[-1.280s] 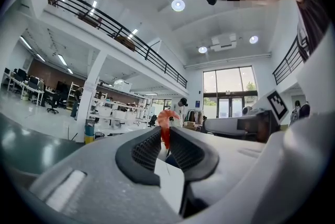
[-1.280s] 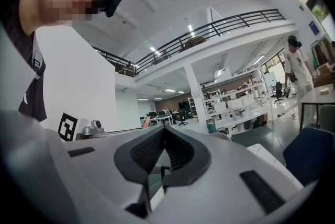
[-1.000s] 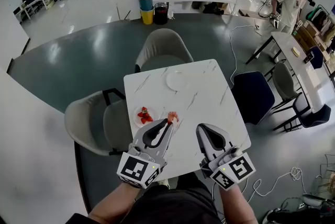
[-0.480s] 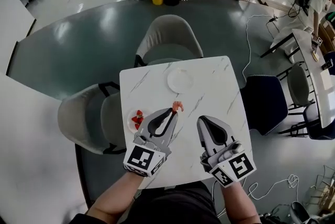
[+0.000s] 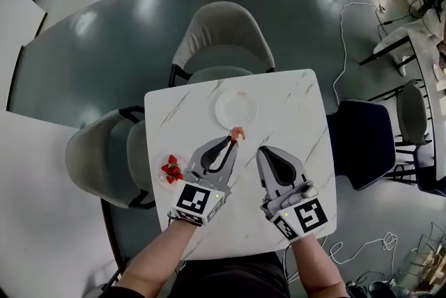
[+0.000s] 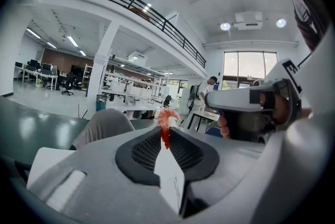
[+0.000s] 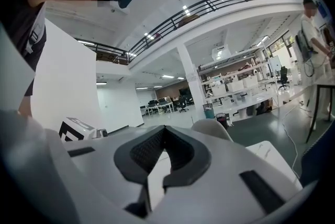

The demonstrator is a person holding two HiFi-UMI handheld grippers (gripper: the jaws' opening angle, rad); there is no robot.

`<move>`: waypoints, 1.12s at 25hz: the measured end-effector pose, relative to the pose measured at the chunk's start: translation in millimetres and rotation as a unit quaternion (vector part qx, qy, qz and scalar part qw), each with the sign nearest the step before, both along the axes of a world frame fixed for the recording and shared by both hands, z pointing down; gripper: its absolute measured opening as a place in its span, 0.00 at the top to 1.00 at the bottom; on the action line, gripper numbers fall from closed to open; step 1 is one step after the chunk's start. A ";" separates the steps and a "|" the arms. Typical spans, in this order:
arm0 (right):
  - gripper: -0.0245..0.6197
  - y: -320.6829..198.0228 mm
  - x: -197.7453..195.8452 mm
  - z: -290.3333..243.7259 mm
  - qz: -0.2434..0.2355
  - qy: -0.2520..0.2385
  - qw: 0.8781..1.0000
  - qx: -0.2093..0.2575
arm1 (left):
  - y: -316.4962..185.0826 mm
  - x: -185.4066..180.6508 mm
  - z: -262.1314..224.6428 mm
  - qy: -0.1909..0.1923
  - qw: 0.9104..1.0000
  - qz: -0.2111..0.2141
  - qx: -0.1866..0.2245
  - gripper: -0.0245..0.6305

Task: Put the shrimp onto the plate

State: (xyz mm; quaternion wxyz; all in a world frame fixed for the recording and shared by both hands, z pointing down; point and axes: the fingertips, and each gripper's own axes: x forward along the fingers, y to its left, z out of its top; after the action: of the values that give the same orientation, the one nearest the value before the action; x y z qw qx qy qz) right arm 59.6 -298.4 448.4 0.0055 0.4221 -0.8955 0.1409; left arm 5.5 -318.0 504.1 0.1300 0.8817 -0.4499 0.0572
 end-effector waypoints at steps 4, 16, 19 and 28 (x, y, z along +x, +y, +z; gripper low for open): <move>0.96 -19.2 9.3 27.1 0.001 0.000 1.000 -0.007 | -25.5 3.3 41.0 -0.005 0.999 -0.020 -0.030 0.88; 0.96 -53.3 22.2 83.9 0.002 -0.009 1.000 -0.027 | -84.1 16.8 130.8 -0.059 0.993 -0.046 -0.089 0.88; 0.96 -59.8 24.3 90.7 0.001 -0.009 1.000 -0.027 | -92.8 17.3 153.9 -0.095 0.988 -0.049 -0.107 0.88; 0.96 -67.3 37.2 109.4 0.007 -0.015 0.999 -0.043 | -109.3 9.0 200.9 -0.173 0.969 -0.064 -0.167 0.88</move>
State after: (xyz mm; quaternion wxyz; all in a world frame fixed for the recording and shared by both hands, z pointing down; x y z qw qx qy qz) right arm 96.8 -365.7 557.8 0.0091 0.4255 -0.8855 0.1861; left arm 14.5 -427.3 705.0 0.1993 0.7938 -0.5047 0.2745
